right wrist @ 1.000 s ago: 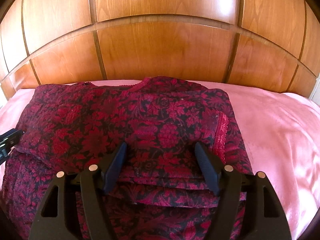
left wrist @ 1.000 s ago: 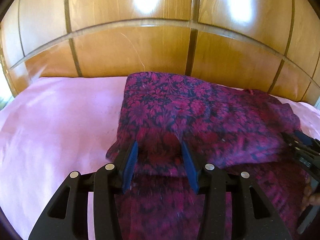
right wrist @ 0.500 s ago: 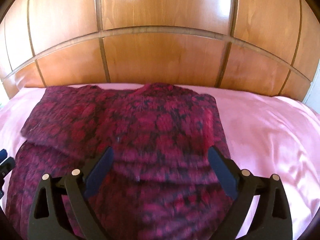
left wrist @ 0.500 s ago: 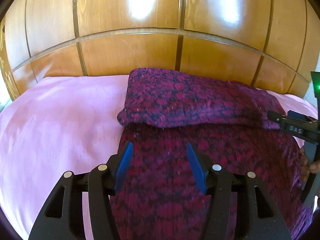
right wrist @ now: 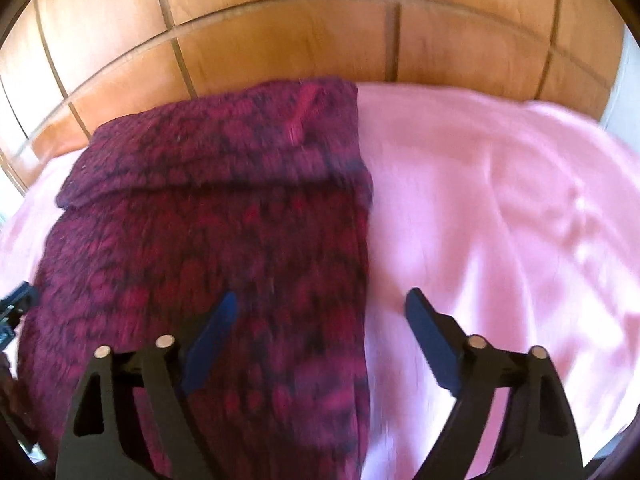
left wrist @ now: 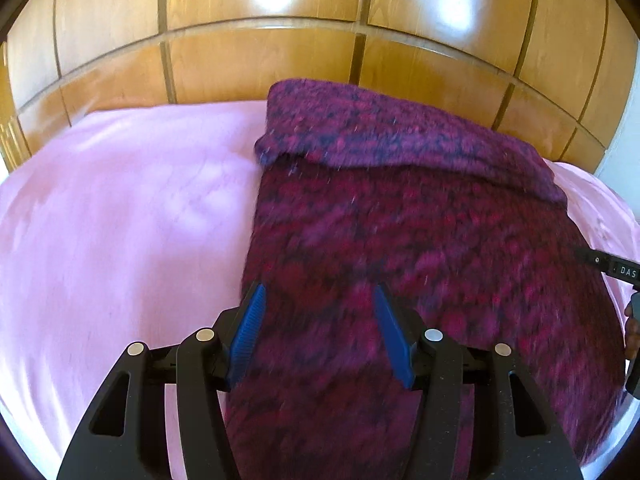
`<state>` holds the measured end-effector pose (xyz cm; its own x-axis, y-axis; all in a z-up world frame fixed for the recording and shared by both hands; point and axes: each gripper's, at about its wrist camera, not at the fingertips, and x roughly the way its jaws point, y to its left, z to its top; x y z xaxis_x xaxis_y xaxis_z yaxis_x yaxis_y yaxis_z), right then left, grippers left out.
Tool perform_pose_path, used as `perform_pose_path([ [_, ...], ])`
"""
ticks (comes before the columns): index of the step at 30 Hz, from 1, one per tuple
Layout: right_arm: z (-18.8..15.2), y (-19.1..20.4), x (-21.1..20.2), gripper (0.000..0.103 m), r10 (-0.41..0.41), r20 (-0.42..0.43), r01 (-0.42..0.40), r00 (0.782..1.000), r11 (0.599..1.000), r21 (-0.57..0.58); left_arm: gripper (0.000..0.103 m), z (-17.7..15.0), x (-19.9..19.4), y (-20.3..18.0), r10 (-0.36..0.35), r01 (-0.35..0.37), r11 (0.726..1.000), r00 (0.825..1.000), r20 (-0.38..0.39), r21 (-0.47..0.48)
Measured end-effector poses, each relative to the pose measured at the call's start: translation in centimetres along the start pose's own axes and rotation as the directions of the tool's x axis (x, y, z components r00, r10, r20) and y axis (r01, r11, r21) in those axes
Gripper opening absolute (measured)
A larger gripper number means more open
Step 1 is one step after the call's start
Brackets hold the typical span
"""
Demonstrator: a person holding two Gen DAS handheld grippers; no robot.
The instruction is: Fold small clothes
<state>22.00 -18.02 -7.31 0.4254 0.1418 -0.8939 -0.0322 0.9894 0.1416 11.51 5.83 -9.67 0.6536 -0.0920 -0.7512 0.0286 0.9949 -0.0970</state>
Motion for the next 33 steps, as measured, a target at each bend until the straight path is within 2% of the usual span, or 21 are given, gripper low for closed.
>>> perform_pose_path([
  [3, -2.2, -0.6, -1.2, 0.068, 0.066, -0.018, -0.065, 0.998, 0.998, 0.027, 0.055, -1.8, -1.3, 0.8, -0.039, 0.039, 0.999, 0.999, -0.015, -0.008],
  [6, -4.5, -0.5, -2.6, 0.055, 0.098, -0.031, -0.097, 0.995, 0.995, 0.021, 0.053, -3.5, -2.8, 1.0, -0.082, 0.082, 0.996, 0.996, -0.032, 0.016],
  [12, -7.8, -0.5, -5.3, 0.049, 0.143, -0.065, -0.14, 0.988, 0.989, 0.036, 0.053, -6.6, -5.9, 0.8, -0.139, 0.144, 0.987, 0.988, -0.069, 0.075],
  [13, -8.5, -0.5, -6.0, 0.049, 0.149, -0.078, -0.146, 0.986, 0.989, 0.036, 0.049, -6.9, -6.4, 0.8, -0.147, 0.153, 0.984, 0.986, -0.078, 0.086],
  [15, -9.5, -0.4, -6.7, 0.048, 0.154, -0.099, -0.152, 0.983, 0.988, 0.029, 0.048, -7.5, -7.1, 0.8, -0.173, 0.183, 0.978, 0.98, -0.099, 0.1],
  [16, -10.3, -0.3, -7.2, 0.047, 0.158, -0.119, -0.157, 0.98, 0.987, 0.025, 0.044, -8.0, -7.5, 0.7, -0.184, 0.197, 0.974, 0.976, -0.112, 0.113],
  [17, -11.0, -0.3, -7.6, 0.044, 0.162, -0.138, -0.161, 0.977, 0.987, 0.019, 0.033, -8.1, -7.6, 0.6, -0.182, 0.196, 0.972, 0.976, -0.119, 0.126],
  [18, -11.3, 0.0, -7.7, 0.042, 0.165, -0.153, -0.165, 0.974, 0.986, 0.013, 0.028, -8.4, -7.7, 0.5, -0.175, 0.193, 0.971, 0.976, -0.129, 0.142],
  [19, -11.8, 0.2, -8.0, 0.039, 0.172, -0.175, -0.173, 0.969, 0.985, 0.007, 0.009, -8.5, -7.8, 0.4, -0.177, 0.197, 0.969, 0.974, -0.138, 0.151],
  [20, -11.9, 0.6, -7.9, 0.032, 0.176, -0.189, -0.179, 0.966, 0.984, 0.002, 0.0, -8.5, -7.8, 0.4, -0.206, 0.229, 0.962, 0.966, -0.157, 0.147],
  [21, -12.3, 0.8, -8.1, 0.028, 0.18, -0.205, -0.185, 0.962, 0.983, -0.005, 0.0, -8.3, -8.0, 0.6, -0.222, 0.243, 0.961, 0.963, -0.156, 0.133],
  [23, -11.9, 1.2, -8.7, 0.019, 0.204, -0.199, -0.21, 0.959, 0.978, -0.012, 0.0, -7.4, -8.5, 1.0, -0.268, 0.282, 0.954, 0.954, -0.135, 0.1],
  [26, -9.6, 1.4, -9.8, 0.018, 0.284, -0.129, -0.284, 0.95, 0.959, 0.021, 0.0, -4.9, -9.1, 2.5, -0.367, 0.367, 0.93, 0.927, -0.071, -0.013],
  [28, -7.7, 1.9, -10.2, 0.018, 0.343, -0.077, -0.342, 0.936, 0.939, 0.027, 0.0, -3.3, -8.7, 3.4, -0.394, 0.392, 0.918, 0.918, -0.031, -0.059],
  [30, -6.0, 2.3, -10.0, 0.018, 0.386, -0.045, -0.385, 0.921, 0.922, 0.033, 0.0, -2.3, -7.8, 3.9, -0.391, 0.388, 0.918, 0.92, -0.025, -0.085],
  [31, -5.2, 2.6, -9.7, 0.018, 0.401, -0.039, -0.4, 0.915, 0.916, 0.035, 0.0, -1.9, -7.2, 4.1, -0.369, 0.365, 0.927, 0.929, -0.032, -0.09],
  [33, -4.3, 3.5, -9.2, 0.018, 0.392, -0.043, -0.392, 0.919, 0.92, 0.002, 0.0, -1.8, -6.6, 4.7, -0.349, 0.341, 0.934, 0.935, -0.061, -0.111],
])
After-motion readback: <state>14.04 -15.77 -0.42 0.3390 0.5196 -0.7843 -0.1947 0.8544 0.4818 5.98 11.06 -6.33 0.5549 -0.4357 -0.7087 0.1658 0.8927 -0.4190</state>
